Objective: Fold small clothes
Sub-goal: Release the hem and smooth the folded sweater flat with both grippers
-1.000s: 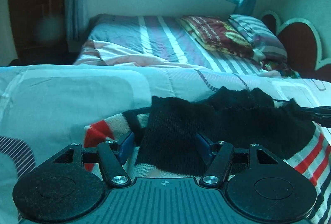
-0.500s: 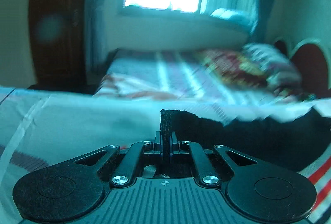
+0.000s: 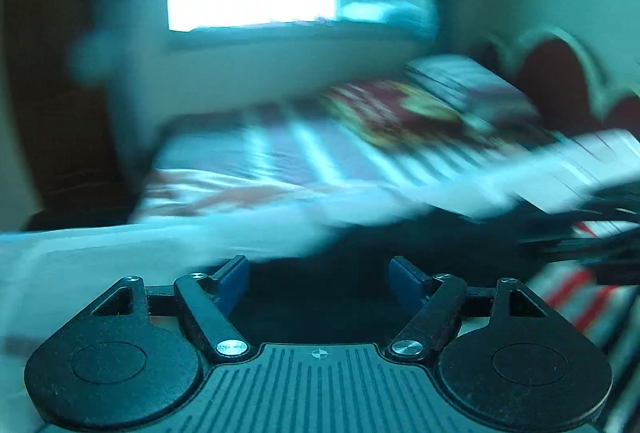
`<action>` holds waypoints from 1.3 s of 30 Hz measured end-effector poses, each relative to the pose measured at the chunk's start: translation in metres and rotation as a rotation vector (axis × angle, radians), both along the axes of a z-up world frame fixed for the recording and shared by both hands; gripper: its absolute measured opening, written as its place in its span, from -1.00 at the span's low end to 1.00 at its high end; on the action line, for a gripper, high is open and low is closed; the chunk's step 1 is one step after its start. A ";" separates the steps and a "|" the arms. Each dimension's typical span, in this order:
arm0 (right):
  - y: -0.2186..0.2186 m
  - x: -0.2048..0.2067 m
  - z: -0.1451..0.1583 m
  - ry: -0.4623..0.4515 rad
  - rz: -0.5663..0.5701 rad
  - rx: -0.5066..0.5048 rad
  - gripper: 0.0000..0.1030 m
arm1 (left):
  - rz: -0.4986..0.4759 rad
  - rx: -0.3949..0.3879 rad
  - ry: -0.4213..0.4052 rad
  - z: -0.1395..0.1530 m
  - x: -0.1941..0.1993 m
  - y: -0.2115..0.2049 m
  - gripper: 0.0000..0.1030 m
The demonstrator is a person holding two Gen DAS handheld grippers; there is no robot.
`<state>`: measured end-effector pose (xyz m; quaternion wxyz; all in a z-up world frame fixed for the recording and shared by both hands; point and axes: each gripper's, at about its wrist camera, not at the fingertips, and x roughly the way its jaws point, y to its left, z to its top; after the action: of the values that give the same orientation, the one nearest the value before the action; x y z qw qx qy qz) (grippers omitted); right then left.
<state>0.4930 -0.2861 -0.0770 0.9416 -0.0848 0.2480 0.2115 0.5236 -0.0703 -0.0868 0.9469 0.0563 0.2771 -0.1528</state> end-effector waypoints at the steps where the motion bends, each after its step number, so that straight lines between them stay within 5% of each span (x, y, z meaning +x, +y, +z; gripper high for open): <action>1: 0.011 0.008 -0.004 0.019 0.012 0.004 -0.57 | -0.043 -0.008 0.023 -0.006 0.002 -0.014 0.49; 5: 0.023 0.032 -0.025 0.085 -0.021 -0.017 -0.57 | 0.002 0.052 0.106 -0.032 0.015 -0.030 0.49; 7: 0.013 0.028 -0.025 0.070 -0.021 -0.058 -0.54 | 0.028 0.073 0.086 -0.035 0.011 -0.019 0.49; 10: -0.034 0.022 -0.027 0.052 -0.176 -0.107 -0.54 | 0.129 0.133 0.042 -0.035 -0.003 0.023 0.50; 13: -0.085 0.015 -0.029 0.043 -0.252 -0.087 -0.50 | 0.147 0.044 0.052 -0.039 -0.011 0.066 0.66; 17: -0.091 0.006 -0.015 0.037 -0.273 -0.039 -0.42 | 0.196 0.061 0.061 -0.041 -0.003 0.068 0.84; 22: -0.049 -0.049 0.002 -0.020 -0.130 -0.057 -0.27 | 0.142 -0.039 0.003 -0.022 -0.033 0.052 0.84; 26: 0.003 -0.058 -0.003 0.015 0.009 -0.052 -0.32 | -0.005 0.028 0.032 -0.023 -0.048 -0.003 0.84; 29: 0.027 -0.053 -0.013 0.064 0.054 -0.057 -0.32 | -0.011 0.084 0.081 -0.038 -0.048 -0.023 0.84; 34: 0.026 -0.064 -0.021 0.073 0.073 -0.147 -0.30 | 0.038 0.058 0.087 -0.044 -0.065 0.017 0.84; 39: -0.046 -0.081 -0.018 0.116 -0.094 -0.141 -0.28 | 0.119 0.038 0.092 -0.045 -0.089 0.090 0.84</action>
<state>0.4124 -0.3320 -0.0950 0.9262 -0.1266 0.3202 0.1537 0.4341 0.0194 -0.1314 0.9395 0.0506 0.3257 -0.0934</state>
